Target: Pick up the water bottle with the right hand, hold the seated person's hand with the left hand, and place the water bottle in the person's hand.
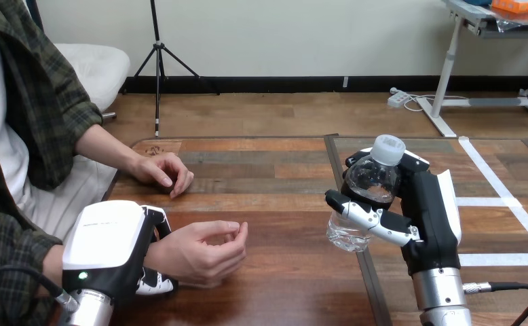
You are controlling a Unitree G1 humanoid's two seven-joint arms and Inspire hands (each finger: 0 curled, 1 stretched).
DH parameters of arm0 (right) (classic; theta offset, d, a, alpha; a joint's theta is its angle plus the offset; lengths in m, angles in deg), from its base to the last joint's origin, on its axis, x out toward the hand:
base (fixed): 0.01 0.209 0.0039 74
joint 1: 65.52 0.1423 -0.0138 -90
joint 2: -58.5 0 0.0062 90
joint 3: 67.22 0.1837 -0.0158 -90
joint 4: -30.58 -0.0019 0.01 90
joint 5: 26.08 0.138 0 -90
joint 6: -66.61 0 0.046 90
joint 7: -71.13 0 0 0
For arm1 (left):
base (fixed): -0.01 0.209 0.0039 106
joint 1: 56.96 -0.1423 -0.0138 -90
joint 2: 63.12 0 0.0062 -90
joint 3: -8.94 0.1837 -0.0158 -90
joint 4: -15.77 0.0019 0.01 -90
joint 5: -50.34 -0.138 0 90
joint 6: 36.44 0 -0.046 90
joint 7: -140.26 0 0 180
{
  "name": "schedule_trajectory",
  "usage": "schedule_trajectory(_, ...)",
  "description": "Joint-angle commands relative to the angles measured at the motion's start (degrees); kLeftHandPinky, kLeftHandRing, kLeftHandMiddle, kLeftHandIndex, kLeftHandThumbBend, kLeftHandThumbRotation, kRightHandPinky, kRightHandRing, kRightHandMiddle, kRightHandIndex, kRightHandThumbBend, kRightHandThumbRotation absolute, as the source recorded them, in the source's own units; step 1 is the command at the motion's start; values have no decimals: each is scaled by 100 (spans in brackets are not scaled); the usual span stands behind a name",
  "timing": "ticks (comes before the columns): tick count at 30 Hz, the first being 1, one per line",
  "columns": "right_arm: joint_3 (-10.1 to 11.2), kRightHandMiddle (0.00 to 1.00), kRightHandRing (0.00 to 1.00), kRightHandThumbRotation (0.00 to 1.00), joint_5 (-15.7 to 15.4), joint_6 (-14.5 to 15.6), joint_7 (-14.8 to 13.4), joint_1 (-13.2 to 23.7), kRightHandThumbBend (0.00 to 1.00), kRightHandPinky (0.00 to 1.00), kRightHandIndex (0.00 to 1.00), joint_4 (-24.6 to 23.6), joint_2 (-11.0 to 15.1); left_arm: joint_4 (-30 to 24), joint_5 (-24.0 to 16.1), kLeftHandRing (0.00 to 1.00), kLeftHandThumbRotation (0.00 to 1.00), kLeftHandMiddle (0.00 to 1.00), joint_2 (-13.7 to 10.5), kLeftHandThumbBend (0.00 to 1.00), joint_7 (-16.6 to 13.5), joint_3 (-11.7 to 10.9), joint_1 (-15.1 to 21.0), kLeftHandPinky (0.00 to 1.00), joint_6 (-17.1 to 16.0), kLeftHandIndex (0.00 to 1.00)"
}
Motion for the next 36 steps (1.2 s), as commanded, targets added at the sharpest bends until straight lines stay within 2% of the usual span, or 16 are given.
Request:
schedule_trajectory(1,34,48,44,0,166,-57,54,387,69,41,50,-444,-41,-124,22,36,0,40,-34,86,-196,-23,306,34,-98,40)
schedule_trajectory(18,-49,48,44,0,266,-91,218,356,68,41,50,-687,-126,-76,49,34,0,38,-36,88,-389,-10,313,31,-253,38)
schedule_trajectory(29,-142,48,44,0,99,-182,261,372,66,40,50,-950,-177,-53,101,32,0,37,-47,89,-486,4,327,30,-405,36)
schedule_trajectory(36,-272,48,44,0,290,-113,481,378,65,39,49,-1202,-276,-50,113,32,0,36,-4,89,-515,38,354,29,-428,35)
